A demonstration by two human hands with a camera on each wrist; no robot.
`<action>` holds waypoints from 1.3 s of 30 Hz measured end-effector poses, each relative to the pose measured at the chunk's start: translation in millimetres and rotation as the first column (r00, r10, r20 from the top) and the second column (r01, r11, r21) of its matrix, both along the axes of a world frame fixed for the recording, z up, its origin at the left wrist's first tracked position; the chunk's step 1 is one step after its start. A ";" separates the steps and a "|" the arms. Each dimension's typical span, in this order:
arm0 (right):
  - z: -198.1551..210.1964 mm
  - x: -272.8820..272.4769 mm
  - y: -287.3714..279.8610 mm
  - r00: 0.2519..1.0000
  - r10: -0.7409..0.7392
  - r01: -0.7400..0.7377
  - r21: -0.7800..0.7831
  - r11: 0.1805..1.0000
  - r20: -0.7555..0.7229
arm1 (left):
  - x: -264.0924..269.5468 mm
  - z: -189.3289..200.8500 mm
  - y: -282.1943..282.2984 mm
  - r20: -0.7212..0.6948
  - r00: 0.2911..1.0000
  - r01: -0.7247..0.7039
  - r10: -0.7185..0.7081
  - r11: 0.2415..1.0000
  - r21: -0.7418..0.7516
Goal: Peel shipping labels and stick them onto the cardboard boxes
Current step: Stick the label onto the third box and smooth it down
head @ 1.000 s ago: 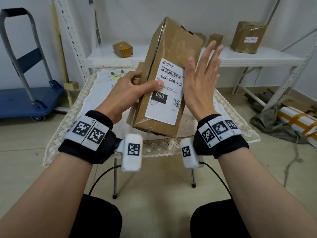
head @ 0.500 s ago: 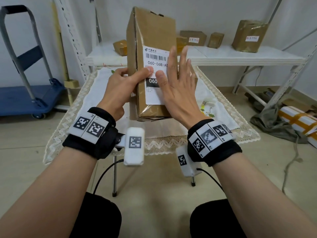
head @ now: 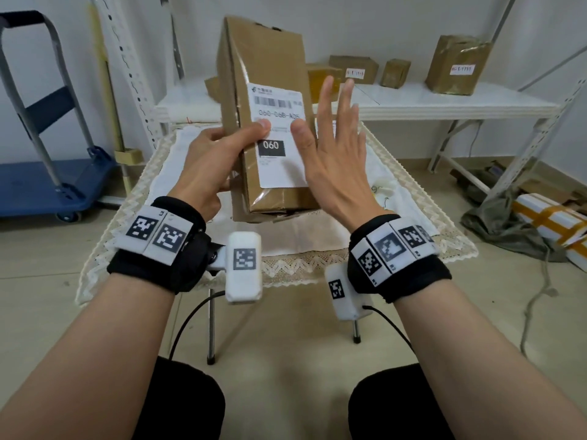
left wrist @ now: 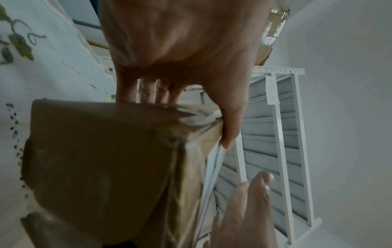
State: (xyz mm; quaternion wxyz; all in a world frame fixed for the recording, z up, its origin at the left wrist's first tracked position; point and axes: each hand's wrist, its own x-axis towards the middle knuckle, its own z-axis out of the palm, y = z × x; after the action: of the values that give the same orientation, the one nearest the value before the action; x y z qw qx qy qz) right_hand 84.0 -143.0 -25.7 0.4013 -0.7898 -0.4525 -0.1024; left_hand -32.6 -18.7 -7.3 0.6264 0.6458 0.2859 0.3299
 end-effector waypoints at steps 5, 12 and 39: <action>-8.3 -2.4 4.5 1.000 0.000 0.002 -0.067 0.998 0.024 | 2.2 3.0 -6.0 0.002 1.000 -0.015 0.015 1.000 0.011; -29.3 -11.0 7.1 0.993 0.120 -0.122 -0.133 0.984 -0.021 | -12.4 9.9 13.4 0.096 0.982 -0.154 0.160 0.985 -0.072; -12.2 1.6 16.7 0.540 0.285 0.040 0.362 0.931 -0.792 | 20.5 -13.6 -35.2 -0.366 0.909 0.274 0.198 0.377 0.885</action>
State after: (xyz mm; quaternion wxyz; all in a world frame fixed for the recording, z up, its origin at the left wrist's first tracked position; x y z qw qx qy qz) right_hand 85.7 -126.2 -37.9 0.7025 -0.6274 -0.2377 0.2376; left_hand -12.1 -53.9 -20.9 0.0901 0.9440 0.1626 0.2727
